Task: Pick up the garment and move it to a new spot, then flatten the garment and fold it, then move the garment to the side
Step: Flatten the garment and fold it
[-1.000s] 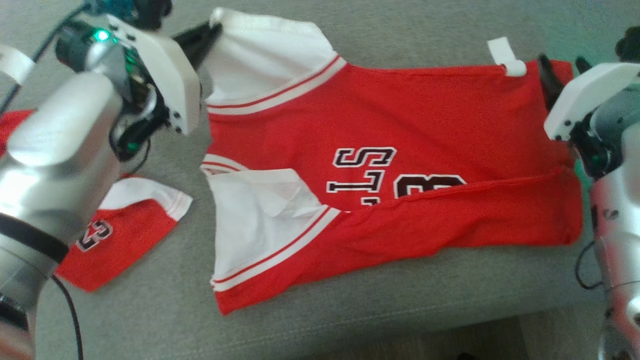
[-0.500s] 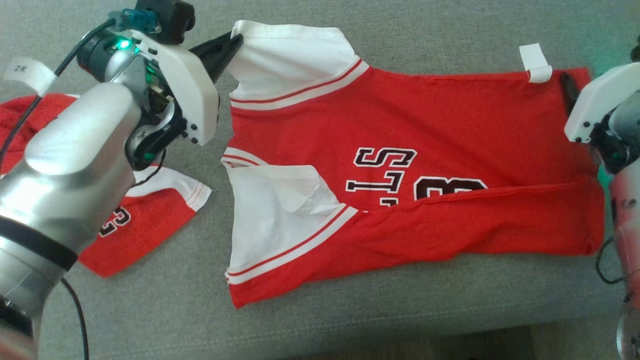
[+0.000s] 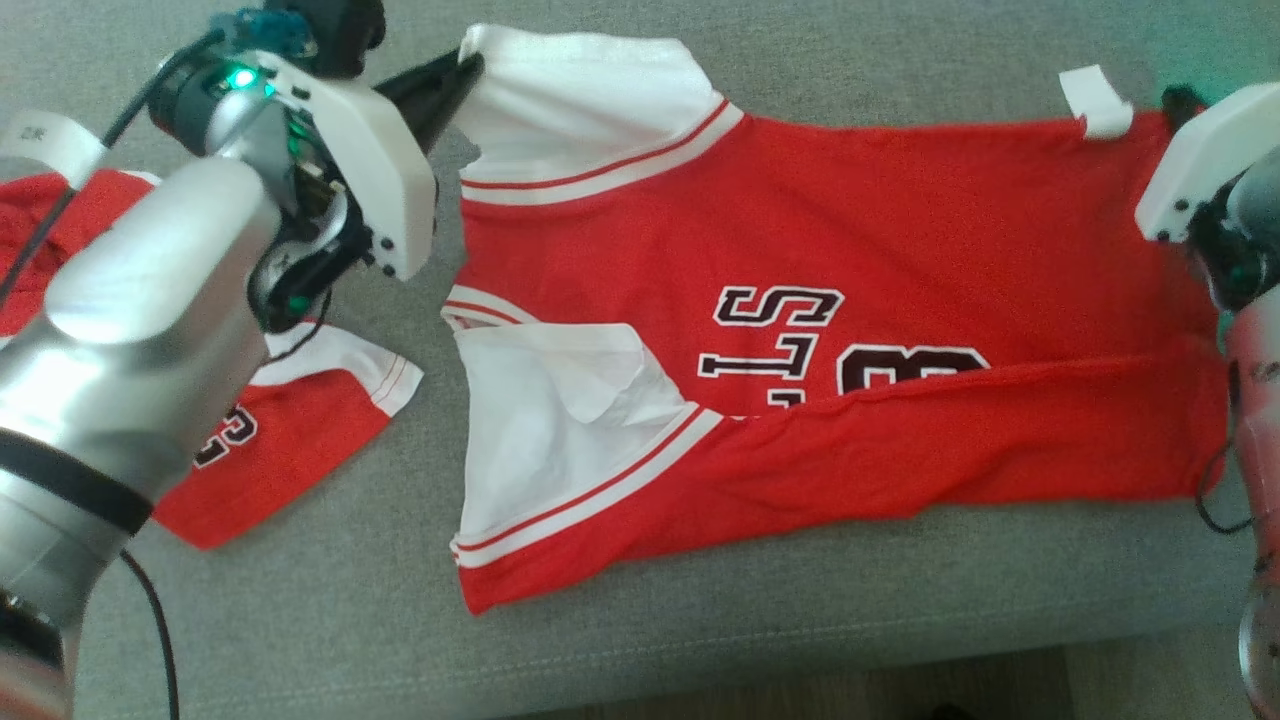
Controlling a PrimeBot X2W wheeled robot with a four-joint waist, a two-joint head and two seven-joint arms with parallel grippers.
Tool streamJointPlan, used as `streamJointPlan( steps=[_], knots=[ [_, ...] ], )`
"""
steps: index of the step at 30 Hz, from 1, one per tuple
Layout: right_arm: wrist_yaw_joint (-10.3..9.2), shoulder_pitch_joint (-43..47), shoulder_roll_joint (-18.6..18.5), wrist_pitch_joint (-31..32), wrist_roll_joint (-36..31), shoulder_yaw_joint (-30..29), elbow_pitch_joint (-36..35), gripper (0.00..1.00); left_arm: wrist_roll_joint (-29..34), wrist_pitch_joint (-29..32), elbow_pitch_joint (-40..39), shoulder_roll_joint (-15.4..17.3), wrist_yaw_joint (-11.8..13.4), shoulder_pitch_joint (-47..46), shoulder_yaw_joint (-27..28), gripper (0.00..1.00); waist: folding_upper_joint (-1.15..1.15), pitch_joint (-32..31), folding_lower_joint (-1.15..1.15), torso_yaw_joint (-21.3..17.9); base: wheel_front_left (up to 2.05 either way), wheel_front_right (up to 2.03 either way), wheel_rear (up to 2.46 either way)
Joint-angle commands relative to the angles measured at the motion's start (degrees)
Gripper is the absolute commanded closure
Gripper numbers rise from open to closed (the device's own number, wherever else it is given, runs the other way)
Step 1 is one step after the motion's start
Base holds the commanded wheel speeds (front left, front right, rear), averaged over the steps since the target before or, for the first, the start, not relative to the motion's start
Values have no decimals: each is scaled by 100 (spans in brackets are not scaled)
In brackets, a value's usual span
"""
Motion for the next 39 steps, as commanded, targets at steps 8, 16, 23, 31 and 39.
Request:
streamJointPlan(
  steps=[8, 16, 23, 31, 39],
  knots=[
    [-4, -620, -39, -999, 138, 117, -312, 100, 80, -521, 189, 84, 252, -728, 505, 100, 0, 144, 0, -24, 0, 0, 0],
    [-4, -789, 21, -1706, 72, -25, -88, 100, 234, -1061, 552, -122, 339, -887, 552, 100, 0, 138, 0, 31, 0, 0, 0],
    [-4, -445, -38, -1845, 396, 260, 113, 100, 335, -1195, 332, -86, 181, -490, 264, 100, 0, -270, 0, 93, 0, 0, 0],
    [-4, 315, -416, -1390, 972, 745, 31, 100, 274, -872, -1051, 396, 514, 456, -26, 100, 0, -880, 0, 171, 0, 0, 0],
    [-4, 1165, -783, -644, 1704, 1289, -525, 100, 295, -209, -2765, 1070, 1140, 1332, -432, 100, 0, -1324, 0, 233, 0, 0, 0]
  ],
)
